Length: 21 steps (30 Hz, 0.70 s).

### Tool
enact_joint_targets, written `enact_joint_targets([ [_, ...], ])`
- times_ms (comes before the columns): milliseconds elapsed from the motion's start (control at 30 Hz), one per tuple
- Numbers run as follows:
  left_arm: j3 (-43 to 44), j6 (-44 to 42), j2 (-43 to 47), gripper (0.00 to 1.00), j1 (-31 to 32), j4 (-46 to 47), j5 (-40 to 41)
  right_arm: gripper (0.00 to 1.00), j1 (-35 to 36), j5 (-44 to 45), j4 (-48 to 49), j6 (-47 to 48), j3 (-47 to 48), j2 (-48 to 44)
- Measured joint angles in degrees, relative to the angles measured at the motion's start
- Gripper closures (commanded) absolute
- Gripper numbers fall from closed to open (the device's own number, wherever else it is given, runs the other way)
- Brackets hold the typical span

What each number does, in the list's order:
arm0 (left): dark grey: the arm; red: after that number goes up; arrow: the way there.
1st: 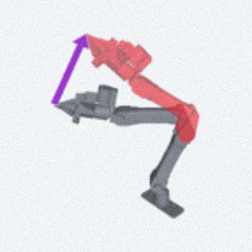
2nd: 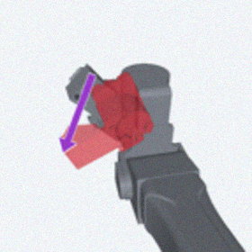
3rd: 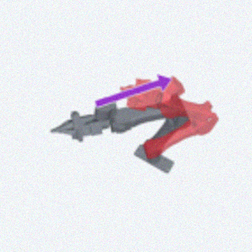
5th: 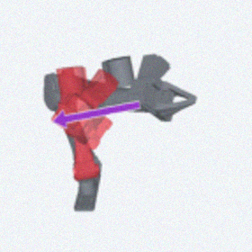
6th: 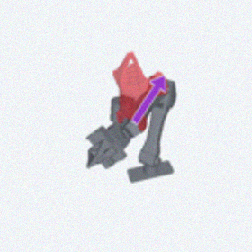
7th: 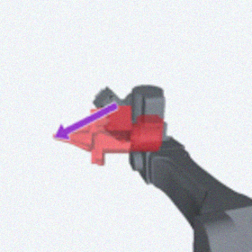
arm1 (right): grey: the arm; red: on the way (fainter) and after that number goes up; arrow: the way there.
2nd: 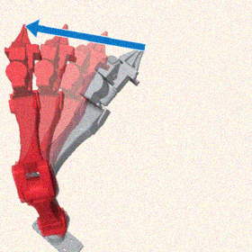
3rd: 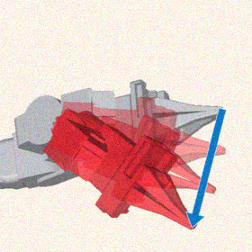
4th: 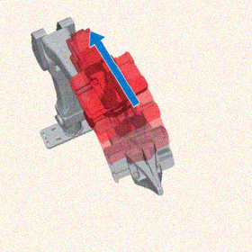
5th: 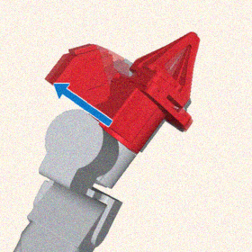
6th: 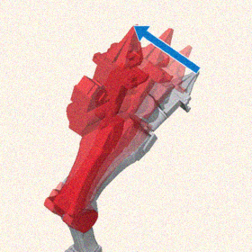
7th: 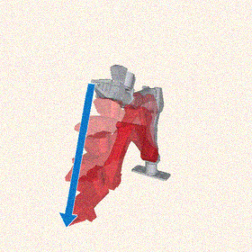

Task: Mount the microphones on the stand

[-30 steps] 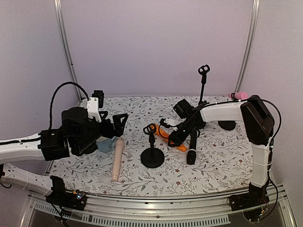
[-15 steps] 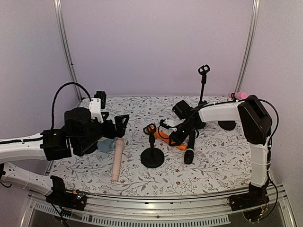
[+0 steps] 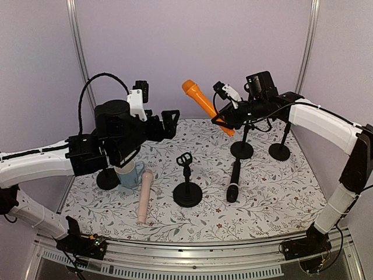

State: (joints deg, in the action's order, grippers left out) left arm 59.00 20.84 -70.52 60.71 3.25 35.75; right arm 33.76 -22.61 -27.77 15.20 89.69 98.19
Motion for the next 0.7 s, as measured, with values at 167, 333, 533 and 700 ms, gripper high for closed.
enact_joint_targets([
  [167,10.51,0.70,-9.99,0.02,-0.15,6.49,-1.14,0.75,0.46,-2.01,2.49,-0.87,0.15,-5.55],
  [333,15.74,1.84,-17.70,0.06,-0.24,14.16,-2.36,0.75,0.46,-2.12,2.99,-1.88,0.11,-6.64],
  [533,21.92,4.44,-25.70,0.11,-0.35,18.88,-4.72,0.75,0.46,-1.86,3.89,-2.58,-0.39,-7.91],
  [700,25.40,7.17,-30.21,0.17,-0.87,20.90,-5.20,0.76,0.48,-1.97,4.79,-2.91,-0.90,-8.94],
])
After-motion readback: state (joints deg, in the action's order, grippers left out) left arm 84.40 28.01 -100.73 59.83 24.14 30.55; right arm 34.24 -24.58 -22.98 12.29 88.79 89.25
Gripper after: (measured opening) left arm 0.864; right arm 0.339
